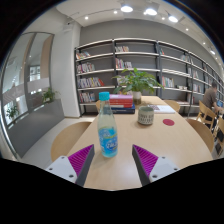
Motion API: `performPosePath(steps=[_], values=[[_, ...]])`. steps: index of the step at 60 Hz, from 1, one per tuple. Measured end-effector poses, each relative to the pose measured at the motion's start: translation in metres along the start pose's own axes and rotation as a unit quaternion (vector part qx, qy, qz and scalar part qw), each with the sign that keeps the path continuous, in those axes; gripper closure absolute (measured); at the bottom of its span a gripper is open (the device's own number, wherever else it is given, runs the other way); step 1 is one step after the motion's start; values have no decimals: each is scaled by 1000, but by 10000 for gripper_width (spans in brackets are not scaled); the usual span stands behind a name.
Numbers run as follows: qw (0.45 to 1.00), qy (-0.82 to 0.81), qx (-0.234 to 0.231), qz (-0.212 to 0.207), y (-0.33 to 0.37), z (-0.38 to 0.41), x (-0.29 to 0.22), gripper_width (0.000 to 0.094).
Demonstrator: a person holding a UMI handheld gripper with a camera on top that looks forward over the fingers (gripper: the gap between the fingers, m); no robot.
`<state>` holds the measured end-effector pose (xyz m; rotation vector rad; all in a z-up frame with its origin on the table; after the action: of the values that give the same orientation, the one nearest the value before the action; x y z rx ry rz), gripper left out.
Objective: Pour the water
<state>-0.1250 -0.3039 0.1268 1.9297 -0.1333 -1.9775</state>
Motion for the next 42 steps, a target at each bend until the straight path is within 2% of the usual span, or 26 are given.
performPosePath(steps=[14,24,27,28,29,35,42], values=[[1000,-1,1,-20,-83,17,-26,165],[999,9,11,-30,-130,23,-26,181],[999,17,7,-47,-137,20,-31,236],[998,18,10,-53,-139,19,-32,332],[998,18,13,-59,-141,18,-34,388],[996,6,-9,-86,-153,29,-34,474],[996,8,-8,-89,-154,31,-36,550]])
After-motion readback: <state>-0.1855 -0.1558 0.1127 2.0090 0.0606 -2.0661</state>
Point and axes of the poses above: the point between the fingertips, and its own axes, seen from behind it with the camera up: z to the left, x down, y backward, against the way the camera looks, the point moved 5 cm from there along y, backward, against the way the camera looks, and after that the axes turned 3 degrees about -z, right-handed, at the moved point
